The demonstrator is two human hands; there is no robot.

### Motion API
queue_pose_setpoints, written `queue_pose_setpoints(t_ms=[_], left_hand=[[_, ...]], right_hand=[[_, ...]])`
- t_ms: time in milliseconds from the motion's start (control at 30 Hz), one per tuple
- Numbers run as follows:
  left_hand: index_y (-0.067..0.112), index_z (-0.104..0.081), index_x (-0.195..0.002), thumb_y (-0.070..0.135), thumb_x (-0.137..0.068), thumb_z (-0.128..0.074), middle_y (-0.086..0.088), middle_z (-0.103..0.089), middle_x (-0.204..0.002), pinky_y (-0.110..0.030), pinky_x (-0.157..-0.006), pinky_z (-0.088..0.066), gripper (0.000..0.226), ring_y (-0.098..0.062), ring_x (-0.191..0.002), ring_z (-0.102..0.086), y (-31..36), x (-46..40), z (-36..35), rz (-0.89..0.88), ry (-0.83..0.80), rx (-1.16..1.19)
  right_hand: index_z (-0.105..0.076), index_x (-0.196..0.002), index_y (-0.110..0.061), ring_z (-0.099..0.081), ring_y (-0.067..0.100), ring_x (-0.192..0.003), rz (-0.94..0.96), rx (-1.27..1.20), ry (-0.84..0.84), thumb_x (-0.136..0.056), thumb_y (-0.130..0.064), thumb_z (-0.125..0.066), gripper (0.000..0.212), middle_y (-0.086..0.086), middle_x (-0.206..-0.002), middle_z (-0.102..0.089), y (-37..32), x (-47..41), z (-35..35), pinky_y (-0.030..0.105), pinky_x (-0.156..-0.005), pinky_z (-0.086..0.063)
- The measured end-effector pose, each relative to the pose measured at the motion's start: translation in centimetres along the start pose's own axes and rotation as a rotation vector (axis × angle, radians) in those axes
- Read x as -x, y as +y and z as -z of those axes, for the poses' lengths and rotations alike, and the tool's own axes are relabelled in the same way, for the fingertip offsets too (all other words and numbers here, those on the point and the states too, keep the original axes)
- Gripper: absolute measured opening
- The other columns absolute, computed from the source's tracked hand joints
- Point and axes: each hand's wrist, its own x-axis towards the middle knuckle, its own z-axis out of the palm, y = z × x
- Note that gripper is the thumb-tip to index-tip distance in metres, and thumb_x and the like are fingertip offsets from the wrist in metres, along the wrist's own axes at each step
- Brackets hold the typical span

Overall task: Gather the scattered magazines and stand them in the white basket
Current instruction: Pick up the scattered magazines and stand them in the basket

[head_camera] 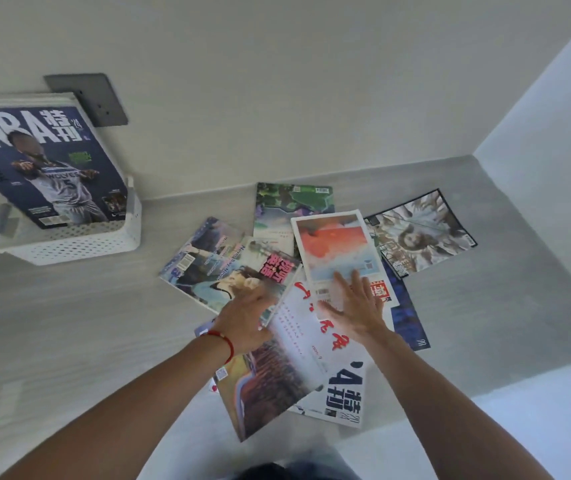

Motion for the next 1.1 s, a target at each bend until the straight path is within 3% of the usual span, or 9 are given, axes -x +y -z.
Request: queue_pose_setpoints(t_ms=[100,200,367,500,700,767,900,1000,1100], left_hand=[[0.034,-0.030,-0.159,0.023,-0.088,-0.063,-0.003,-0.003,-0.173,-0.053,-0.128,-0.016,0.079,-0.028,-0.160,0.003,0.9,-0.8,-1.4,0.021,-0.079,-0.012],[0.041,-0.031,-0.157,0.022,-0.088,-0.064,-0.001,0.007,-0.172,-0.057,-0.127,-0.013,0.080,-0.031,-0.159,0.011,0.6,-1.8,-1.7,0.016,-0.086,-0.063],[0.044,-0.034,-0.155,0.020,-0.089,-0.071,-0.004,-0.002,-0.172,-0.056,-0.126,-0.020,0.079,-0.031,-0.159,0.001,-0.6,-1.9,-0.6,0.003,0.029,-0.033],[0.026,-0.042,-0.144,0.057,-0.081,-0.074,-0.017,-0.039,-0.145,-0.053,-0.103,-0.048,0.077,-0.036,-0.132,-0.042,-1.0,1.1,-2.6,0.238,0.321,-0.160],[0.019,-0.027,-0.150,0.068,-0.074,-0.074,-0.018,-0.042,-0.136,-0.050,-0.101,-0.047,0.101,-0.038,-0.123,-0.046,-3.8,3.4,-3.9,0.354,0.352,-0.052],[0.022,-0.024,-0.149,0.072,-0.071,-0.074,-0.014,-0.047,-0.130,-0.052,-0.098,-0.046,0.106,-0.036,-0.118,-0.050,-4.7,3.7,-3.1,0.355,0.306,-0.152],[0.021,-0.027,-0.138,0.060,-0.066,-0.084,-0.011,-0.057,-0.119,-0.049,-0.095,-0.048,0.100,-0.035,-0.111,-0.057,-7.1,4.9,-2.2,0.315,0.201,-0.146],[0.020,-0.036,-0.119,0.050,-0.070,-0.088,-0.002,-0.062,-0.102,-0.039,-0.087,-0.053,0.077,-0.031,-0.102,-0.066,-8.0,5.9,-1.6,0.311,0.073,0.116],[0.017,-0.060,-0.102,0.040,-0.081,-0.082,0.002,-0.059,-0.091,-0.028,-0.072,-0.045,0.038,-0.024,-0.095,-0.062,-8.0,6.9,0.3,0.185,-0.219,0.214]], right_hand=[[-0.037,-0.154,-0.019,-0.023,0.032,-0.154,0.131,-0.092,0.130,-0.101,-0.043,-0.056,0.060,0.011,-0.167,-0.020,2.4,1.6,1.1,0.057,-0.122,-0.026],[-0.057,-0.126,-0.011,-0.056,0.029,-0.120,0.127,-0.021,0.353,-0.094,-0.033,-0.065,0.039,0.010,-0.130,-0.059,2.3,4.5,0.1,0.046,-0.095,-0.054],[-0.036,-0.135,-0.015,-0.050,0.025,-0.112,-0.113,0.057,0.279,-0.089,-0.058,-0.064,0.068,0.007,-0.121,-0.048,-0.9,7.3,-2.8,0.042,-0.088,-0.052],[-0.035,-0.132,-0.011,-0.052,0.030,-0.116,-0.188,-0.017,0.230,-0.088,-0.050,-0.072,0.069,0.011,-0.119,-0.050,-1.9,7.1,-2.3,0.047,-0.092,-0.051],[-0.044,-0.123,-0.008,-0.055,0.026,-0.115,-0.225,-0.173,0.088,-0.079,-0.044,-0.082,0.068,0.009,-0.117,-0.057,-2.4,7.1,-2.9,0.040,-0.106,-0.046],[-0.053,-0.115,-0.009,-0.058,0.024,-0.106,-0.208,-0.213,0.062,-0.082,-0.039,-0.078,0.051,0.008,-0.111,-0.062,-2.9,7.4,-3.4,0.041,-0.102,-0.049],[-0.055,-0.119,-0.019,-0.066,0.022,-0.096,-0.215,-0.285,0.015,-0.081,-0.039,-0.079,0.050,0.001,-0.112,-0.064,-3.5,8.5,-4.1,0.042,-0.087,-0.060],[-0.056,-0.116,-0.026,-0.072,0.017,-0.081,-0.174,-0.374,-0.025,-0.083,-0.034,-0.078,0.040,-0.008,-0.107,-0.069,-3.7,9.2,-3.7,0.034,-0.071,-0.063],[-0.055,-0.105,-0.028,-0.073,0.017,-0.074,-0.089,-0.439,-0.109,-0.083,-0.034,-0.076,0.031,-0.013,-0.098,-0.068,-4.3,9.7,-2.1,0.024,-0.058,-0.059]])
